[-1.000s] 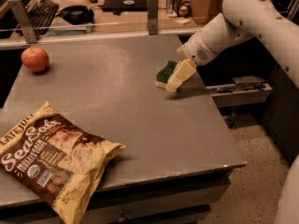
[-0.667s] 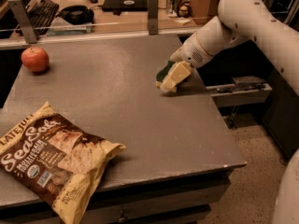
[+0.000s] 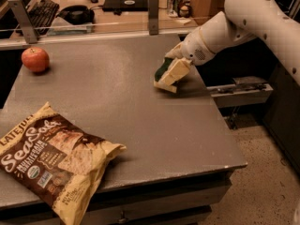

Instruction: Move sponge near brown chip bag

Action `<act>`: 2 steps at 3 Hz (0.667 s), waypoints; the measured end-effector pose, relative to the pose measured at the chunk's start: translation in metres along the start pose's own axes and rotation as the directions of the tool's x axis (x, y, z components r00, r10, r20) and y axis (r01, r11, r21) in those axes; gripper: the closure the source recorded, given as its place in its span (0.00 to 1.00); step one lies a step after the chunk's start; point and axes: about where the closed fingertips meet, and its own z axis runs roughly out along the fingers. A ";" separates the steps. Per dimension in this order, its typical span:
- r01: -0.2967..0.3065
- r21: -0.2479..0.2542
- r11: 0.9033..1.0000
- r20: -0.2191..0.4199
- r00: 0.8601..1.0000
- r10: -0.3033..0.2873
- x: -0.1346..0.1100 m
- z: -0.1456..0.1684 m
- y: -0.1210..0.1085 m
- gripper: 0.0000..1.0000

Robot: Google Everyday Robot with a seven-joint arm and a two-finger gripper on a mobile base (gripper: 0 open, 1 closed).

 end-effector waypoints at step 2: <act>0.155 -0.101 0.983 0.086 0.986 -0.146 -0.060 -0.031 0.068 1.00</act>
Offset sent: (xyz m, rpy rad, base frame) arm -0.1318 0.0768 0.0858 0.0799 -0.0275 0.3683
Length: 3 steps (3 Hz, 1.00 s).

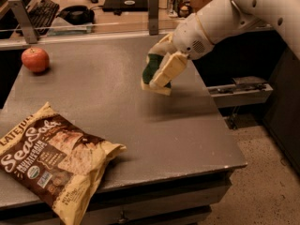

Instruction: Move sponge near brown chip bag

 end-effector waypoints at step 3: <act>0.111 -0.253 0.961 0.077 0.993 -0.094 -0.050 0.073 0.104 0.82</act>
Offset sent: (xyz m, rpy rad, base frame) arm -0.1112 0.1016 -0.0288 0.0370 0.1201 0.3047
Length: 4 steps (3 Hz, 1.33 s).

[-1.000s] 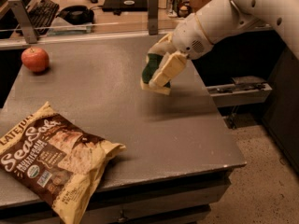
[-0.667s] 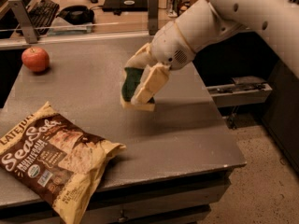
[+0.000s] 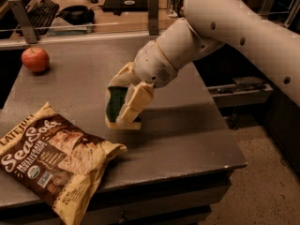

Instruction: Move sponge near brown chip bag

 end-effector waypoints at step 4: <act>0.007 -0.027 1.000 0.018 1.000 -0.007 0.000 0.017 0.005 0.00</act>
Offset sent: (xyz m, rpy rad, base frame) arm -0.0093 0.0120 -0.0124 0.0152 0.0173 0.0271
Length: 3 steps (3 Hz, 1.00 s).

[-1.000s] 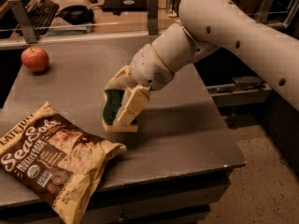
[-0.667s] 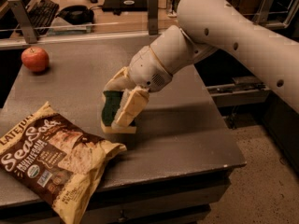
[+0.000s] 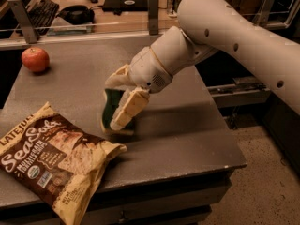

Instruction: Move sponge near brown chip bag

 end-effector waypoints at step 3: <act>-0.075 0.144 0.987 0.048 0.997 0.068 0.072 -0.103 -0.018 0.00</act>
Offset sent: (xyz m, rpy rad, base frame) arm 0.0485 -0.1218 0.0109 0.0161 -0.0217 -0.1792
